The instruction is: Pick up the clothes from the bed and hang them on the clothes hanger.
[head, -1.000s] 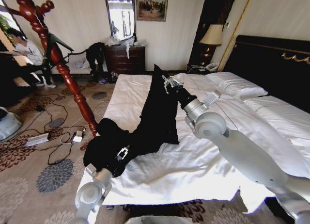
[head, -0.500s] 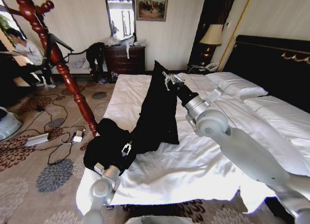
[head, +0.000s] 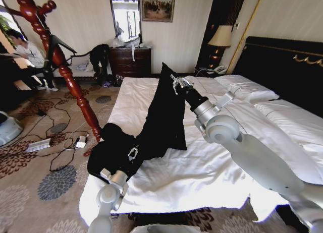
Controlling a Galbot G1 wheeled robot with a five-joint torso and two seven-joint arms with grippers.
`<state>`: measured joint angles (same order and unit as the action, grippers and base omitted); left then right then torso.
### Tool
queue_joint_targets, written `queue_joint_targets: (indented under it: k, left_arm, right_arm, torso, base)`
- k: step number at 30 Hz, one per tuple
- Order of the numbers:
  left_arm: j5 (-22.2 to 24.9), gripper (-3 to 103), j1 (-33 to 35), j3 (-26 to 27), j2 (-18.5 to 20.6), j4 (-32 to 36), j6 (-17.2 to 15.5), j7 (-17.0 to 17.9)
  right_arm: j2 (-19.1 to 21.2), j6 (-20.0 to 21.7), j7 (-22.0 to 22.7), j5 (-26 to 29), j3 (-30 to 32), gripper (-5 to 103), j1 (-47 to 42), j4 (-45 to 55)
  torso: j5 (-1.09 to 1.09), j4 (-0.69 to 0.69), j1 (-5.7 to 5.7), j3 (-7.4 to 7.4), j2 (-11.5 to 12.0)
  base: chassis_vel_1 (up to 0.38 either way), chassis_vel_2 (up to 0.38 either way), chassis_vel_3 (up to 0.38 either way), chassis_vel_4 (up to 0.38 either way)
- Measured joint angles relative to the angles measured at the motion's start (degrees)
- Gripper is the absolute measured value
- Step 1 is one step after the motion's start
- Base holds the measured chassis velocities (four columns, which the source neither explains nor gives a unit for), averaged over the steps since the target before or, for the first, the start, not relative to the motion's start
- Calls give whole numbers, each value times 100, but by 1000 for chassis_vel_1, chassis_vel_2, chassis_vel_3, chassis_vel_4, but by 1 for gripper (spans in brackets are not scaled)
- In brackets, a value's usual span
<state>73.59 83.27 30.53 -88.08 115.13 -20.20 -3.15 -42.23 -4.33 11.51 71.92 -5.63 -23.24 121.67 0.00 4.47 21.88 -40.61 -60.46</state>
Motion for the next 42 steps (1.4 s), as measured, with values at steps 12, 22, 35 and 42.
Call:
queue_joint_targets:
  k: [12, 22, 35, 42]
  left_arm:
    - [-69, 1, 165, 253, 233, 326, 16, -65]
    - [467, 1, 21, 1025, 1745, 1068, 243, 52]
    - [2287, 1, -2256, 1647, 5456, 949, 681, 872]
    - [2651, 1, -3223, 1453, 6044, 417, 715, 847]
  right_arm:
    - [16, -5, 95, 58, 118, 0, -33, -23]
    - [111, 190, 525, 37, 268, 0, -258, -303]
    - [-252, 885, 1836, 771, 274, 0, 722, -1120]
    - [-329, 814, 1630, 996, 367, 0, 1330, -1197]
  torso:
    - [-1, 0, 0, 0, 0]
    - [-2, 0, 0, 0, 0]
    - [-2, -2, 1, -2, 0]
    - [-3, 1, 1, -1, 0]
  base:
    - [0, 0, 0, 0]
    - [0, 0, 0, 0]
    - [0, 0, 0, 0]
    - [0, 0, 0, 0]
